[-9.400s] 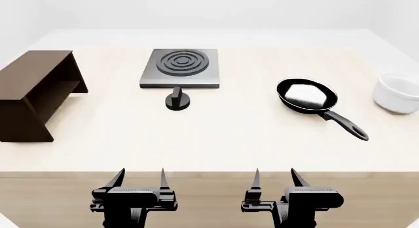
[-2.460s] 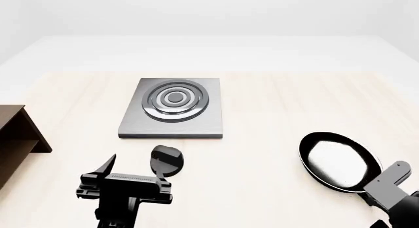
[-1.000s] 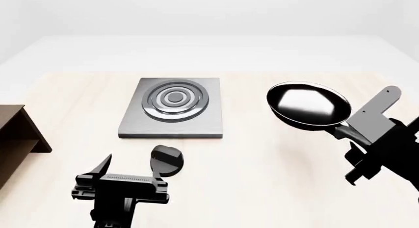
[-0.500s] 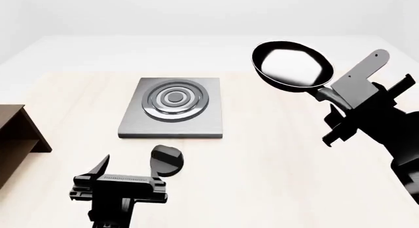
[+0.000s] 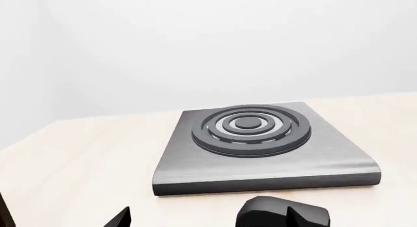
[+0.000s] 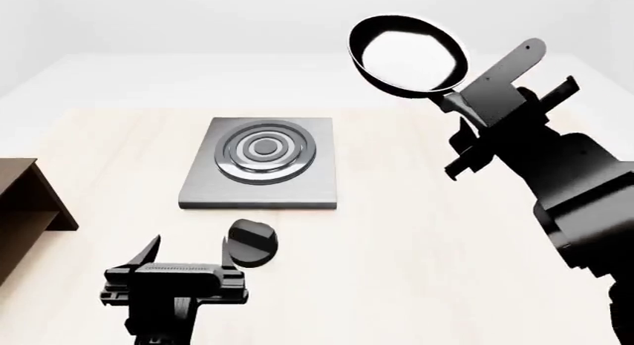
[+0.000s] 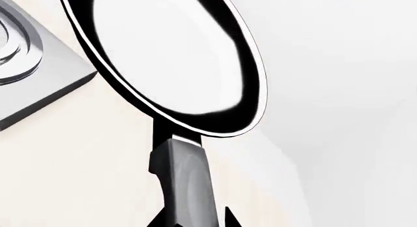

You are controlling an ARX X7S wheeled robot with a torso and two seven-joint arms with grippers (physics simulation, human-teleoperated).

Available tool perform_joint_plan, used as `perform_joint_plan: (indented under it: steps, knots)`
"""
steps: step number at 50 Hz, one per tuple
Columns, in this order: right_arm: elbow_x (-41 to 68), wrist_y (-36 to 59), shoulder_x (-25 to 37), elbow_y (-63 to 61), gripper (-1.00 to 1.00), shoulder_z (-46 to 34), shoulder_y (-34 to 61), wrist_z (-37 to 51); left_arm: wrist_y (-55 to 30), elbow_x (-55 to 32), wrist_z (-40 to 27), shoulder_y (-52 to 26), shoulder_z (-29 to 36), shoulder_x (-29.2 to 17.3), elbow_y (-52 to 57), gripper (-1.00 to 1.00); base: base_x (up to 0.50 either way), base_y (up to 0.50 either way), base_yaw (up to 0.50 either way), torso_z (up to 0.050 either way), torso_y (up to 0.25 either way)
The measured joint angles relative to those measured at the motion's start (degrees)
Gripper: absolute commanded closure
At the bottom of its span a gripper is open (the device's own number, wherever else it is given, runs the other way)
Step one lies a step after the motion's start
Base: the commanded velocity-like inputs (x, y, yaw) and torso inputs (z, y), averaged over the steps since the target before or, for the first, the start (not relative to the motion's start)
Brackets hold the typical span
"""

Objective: Turn on the stove and put the frying pan on it.

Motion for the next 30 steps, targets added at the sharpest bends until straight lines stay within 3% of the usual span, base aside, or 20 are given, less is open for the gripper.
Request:
perform_joint_plan:
  steps: [30]
  knots:
    - [-3.6, -11.8, -14.7, 16.1, 1.0, -5.9, 5.9, 3.0, 3.5, -1.9, 1.6, 1.2, 0.0, -0.8, 0.0, -1.0, 0.0, 0.0, 0.0, 0.001, 0.002]
